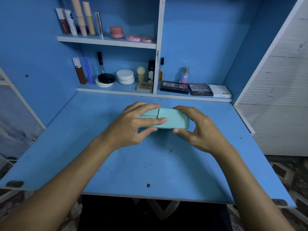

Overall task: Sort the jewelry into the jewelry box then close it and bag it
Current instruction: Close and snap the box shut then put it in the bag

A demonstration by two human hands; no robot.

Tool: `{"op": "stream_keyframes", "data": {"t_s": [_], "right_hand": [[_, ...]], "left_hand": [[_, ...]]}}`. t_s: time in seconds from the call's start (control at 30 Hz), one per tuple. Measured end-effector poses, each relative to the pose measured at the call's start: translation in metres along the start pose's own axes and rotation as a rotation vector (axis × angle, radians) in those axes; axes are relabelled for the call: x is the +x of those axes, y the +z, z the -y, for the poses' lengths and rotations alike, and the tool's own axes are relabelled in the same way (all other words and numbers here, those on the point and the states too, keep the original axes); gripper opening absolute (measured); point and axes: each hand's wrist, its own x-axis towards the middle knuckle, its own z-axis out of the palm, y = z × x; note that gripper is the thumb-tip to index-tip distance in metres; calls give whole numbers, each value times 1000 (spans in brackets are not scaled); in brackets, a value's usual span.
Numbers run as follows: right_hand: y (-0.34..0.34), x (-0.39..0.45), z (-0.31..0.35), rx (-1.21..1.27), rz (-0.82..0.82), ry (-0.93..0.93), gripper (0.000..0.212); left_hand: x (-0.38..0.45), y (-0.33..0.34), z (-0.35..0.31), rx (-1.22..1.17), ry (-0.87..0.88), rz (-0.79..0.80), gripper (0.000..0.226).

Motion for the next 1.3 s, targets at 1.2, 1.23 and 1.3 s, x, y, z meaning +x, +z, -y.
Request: {"op": "stream_keyframes", "data": {"t_s": [1.2,1.23,1.3], "right_hand": [[16,-9,5,58,5,74,58],[15,-9,4,62,3,76,58],[14,-8,3,64,-2,77,58]], "left_hand": [[-4,20,-2,8,-98,-139,29],[-3,20,-2,5,-100,-134,29],[0,20,-2,5,-105,-119,29]]}}
